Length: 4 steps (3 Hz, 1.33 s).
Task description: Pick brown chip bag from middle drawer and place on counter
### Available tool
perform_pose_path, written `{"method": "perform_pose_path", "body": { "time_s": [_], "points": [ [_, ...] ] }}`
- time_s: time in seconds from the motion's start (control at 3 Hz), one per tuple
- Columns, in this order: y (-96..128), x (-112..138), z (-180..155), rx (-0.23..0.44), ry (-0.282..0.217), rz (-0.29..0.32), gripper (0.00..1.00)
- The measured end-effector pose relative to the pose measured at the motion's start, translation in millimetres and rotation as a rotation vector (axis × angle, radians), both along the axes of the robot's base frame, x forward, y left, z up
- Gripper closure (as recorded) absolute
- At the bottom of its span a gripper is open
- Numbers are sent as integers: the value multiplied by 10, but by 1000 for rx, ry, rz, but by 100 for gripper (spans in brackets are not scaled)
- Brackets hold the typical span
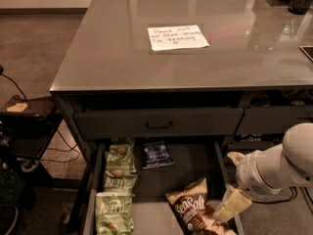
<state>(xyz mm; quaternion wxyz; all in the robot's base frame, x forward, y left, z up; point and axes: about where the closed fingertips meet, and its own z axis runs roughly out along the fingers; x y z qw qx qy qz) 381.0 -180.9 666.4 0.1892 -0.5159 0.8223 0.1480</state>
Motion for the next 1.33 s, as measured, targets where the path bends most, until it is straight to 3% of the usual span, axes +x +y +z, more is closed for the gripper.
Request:
{"method": "perform_pose_path", "body": {
  "time_s": [0.33, 0.67, 1.0, 1.33],
  "points": [
    [-28, -6, -148, -4, 9, -5, 0],
    [-101, -131, -769, -16, 21, 4, 0],
    [-88, -186, -1399, -9, 1, -1, 0],
    [-11, -123, -1939, 20, -55, -40, 0]
  ]
}}
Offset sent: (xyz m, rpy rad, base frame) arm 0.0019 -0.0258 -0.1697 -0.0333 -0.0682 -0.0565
